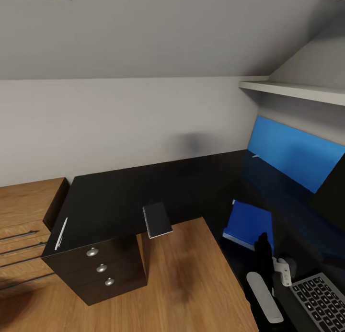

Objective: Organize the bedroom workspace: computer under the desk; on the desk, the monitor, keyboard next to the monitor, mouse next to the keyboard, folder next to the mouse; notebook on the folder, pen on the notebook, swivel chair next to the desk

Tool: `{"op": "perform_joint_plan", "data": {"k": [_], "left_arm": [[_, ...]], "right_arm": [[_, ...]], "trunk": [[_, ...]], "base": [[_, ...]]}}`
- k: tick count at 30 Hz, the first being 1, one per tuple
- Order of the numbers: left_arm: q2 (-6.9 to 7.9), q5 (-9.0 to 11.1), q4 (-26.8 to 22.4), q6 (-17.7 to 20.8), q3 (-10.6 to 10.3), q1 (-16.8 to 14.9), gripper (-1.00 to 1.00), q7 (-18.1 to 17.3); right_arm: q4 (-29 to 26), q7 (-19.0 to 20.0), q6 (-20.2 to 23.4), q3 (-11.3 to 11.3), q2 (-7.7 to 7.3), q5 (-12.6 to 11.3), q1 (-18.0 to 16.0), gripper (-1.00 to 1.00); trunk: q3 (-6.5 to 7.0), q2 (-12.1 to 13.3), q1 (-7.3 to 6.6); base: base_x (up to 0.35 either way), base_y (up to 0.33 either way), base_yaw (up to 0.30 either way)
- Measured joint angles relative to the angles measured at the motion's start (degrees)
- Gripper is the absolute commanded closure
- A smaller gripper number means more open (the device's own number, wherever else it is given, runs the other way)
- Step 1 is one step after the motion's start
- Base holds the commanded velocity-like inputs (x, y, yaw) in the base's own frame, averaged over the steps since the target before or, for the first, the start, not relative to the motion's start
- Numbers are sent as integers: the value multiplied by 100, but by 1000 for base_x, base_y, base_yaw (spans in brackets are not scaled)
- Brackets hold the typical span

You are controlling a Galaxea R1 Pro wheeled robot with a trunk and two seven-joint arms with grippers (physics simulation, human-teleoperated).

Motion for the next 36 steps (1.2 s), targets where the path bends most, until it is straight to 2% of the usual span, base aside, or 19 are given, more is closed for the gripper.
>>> {"op": "perform_joint_plan", "data": {"k": [12,21,31,36], "left_arm": [[0,0,0,0,0,0,-100,0],[0,0,0,0,0,0,-100,0],[0,0,0,0,0,0,-100,0],[0,0,0,0,0,0,-100,0]], "right_arm": [[0,-3,5,0,0,3,0,-100],[0,-2,7,0,0,4,0,-100],[-16,3,-13,2,4,11,0,-100],[-192,67,16,150,1,35,5,-100]], "trunk": [[0,0,0],[0,0,1],[0,0,0],[0,0,0]], "base": [[-1,0,0],[-149,0,0],[-13,0,0],[0,0,0]]}}
